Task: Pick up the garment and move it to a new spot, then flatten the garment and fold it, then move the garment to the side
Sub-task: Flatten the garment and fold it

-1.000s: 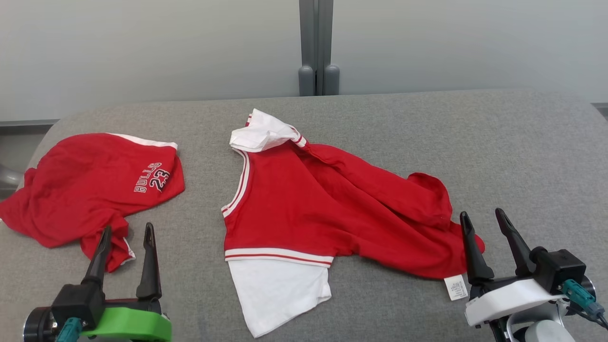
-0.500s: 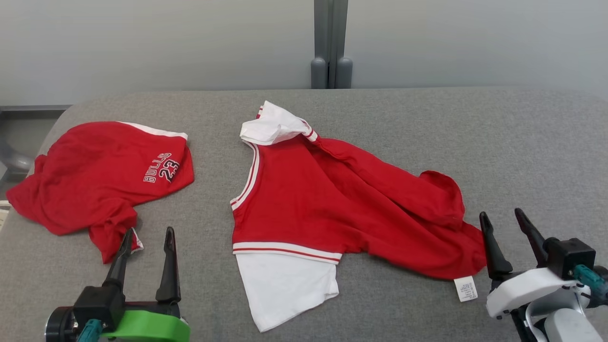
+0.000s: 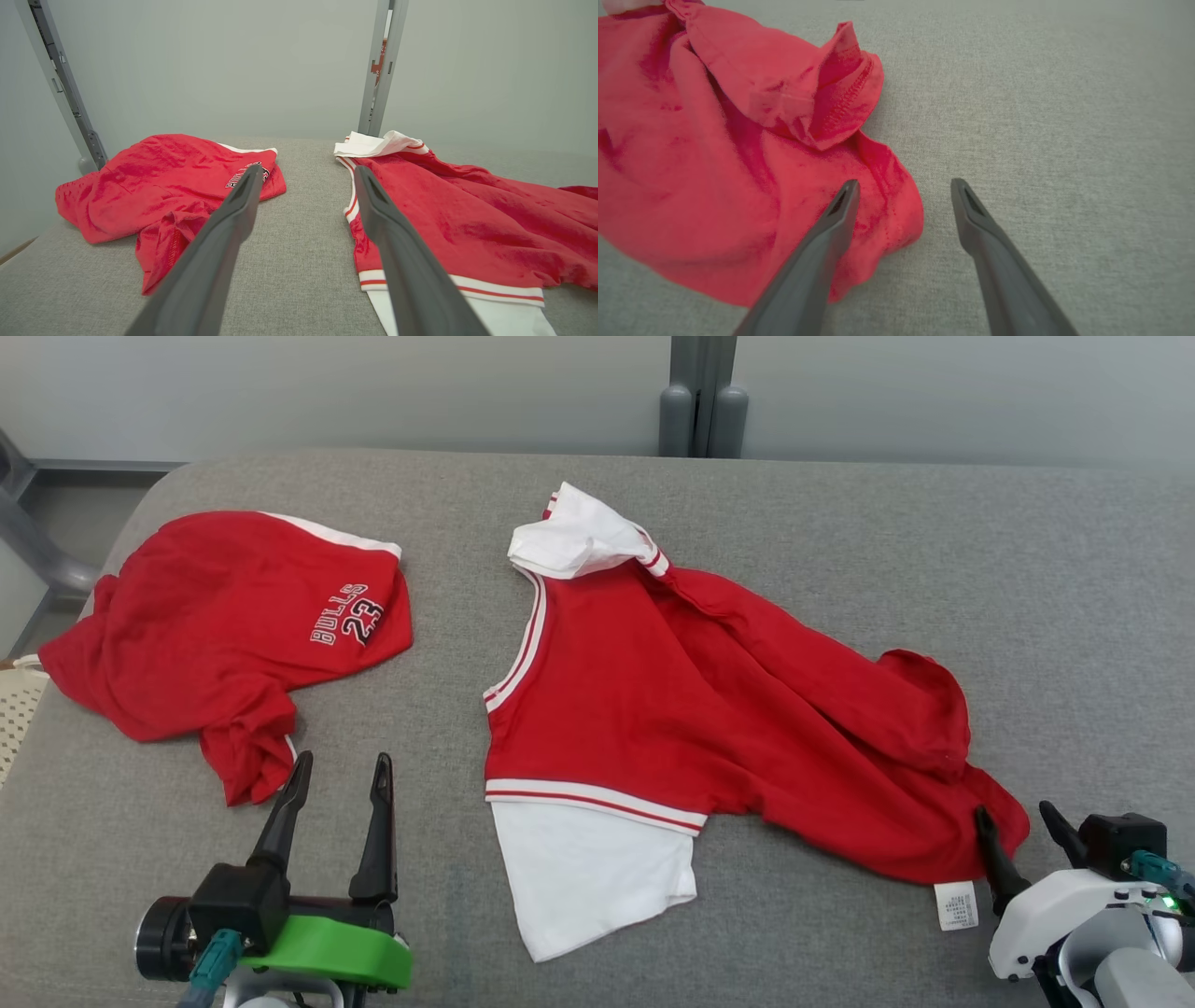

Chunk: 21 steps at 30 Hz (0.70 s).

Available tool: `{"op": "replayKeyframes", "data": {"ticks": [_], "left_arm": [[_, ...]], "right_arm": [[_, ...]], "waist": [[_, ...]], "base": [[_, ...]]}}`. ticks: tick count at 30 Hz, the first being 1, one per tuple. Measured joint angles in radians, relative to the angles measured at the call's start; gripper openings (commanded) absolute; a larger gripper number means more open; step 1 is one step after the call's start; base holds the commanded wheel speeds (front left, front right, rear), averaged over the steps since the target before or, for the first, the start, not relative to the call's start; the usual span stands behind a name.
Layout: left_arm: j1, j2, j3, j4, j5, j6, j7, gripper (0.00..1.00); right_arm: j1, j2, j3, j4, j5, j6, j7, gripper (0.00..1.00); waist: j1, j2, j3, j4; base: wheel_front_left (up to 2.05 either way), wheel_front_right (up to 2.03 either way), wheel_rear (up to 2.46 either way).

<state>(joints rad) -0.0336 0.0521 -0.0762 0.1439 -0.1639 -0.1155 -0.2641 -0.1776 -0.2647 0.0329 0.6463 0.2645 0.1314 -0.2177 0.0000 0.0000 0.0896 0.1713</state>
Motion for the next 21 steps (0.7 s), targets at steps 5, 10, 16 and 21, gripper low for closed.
{"op": "replayKeyframes", "data": {"ticks": [5,10,16,21], "left_arm": [[-0.012,-0.001,-0.008,0.011,-0.001,0.000,0.000,1.00],[-0.013,-0.001,-0.008,0.026,-0.003,0.001,0.000,1.00],[-0.004,-0.002,-0.005,0.031,-0.012,0.003,0.000,1.00],[0.004,-0.002,-0.009,0.032,-0.020,0.010,0.000,1.00]], "right_arm": [[-0.037,0.000,0.050,0.078,0.058,0.000,-0.004,0.00],[-0.050,-0.007,0.136,0.071,0.109,0.000,-0.027,0.00],[0.048,-0.035,0.186,-0.081,0.160,0.000,-0.040,0.00],[0.186,-0.064,0.183,-0.252,0.193,0.000,-0.029,0.00]], "waist": [[0.0000,0.0000,0.025,0.013],[0.0000,0.0000,0.025,-0.006],[0.0000,0.0000,0.000,-0.055],[0.0000,0.0000,-0.013,-0.099]], "base": [[0.00,0.00,0.00],[0.00,0.00,0.00],[0.00,0.00,0.00],[0.00,0.00,0.00]]}}
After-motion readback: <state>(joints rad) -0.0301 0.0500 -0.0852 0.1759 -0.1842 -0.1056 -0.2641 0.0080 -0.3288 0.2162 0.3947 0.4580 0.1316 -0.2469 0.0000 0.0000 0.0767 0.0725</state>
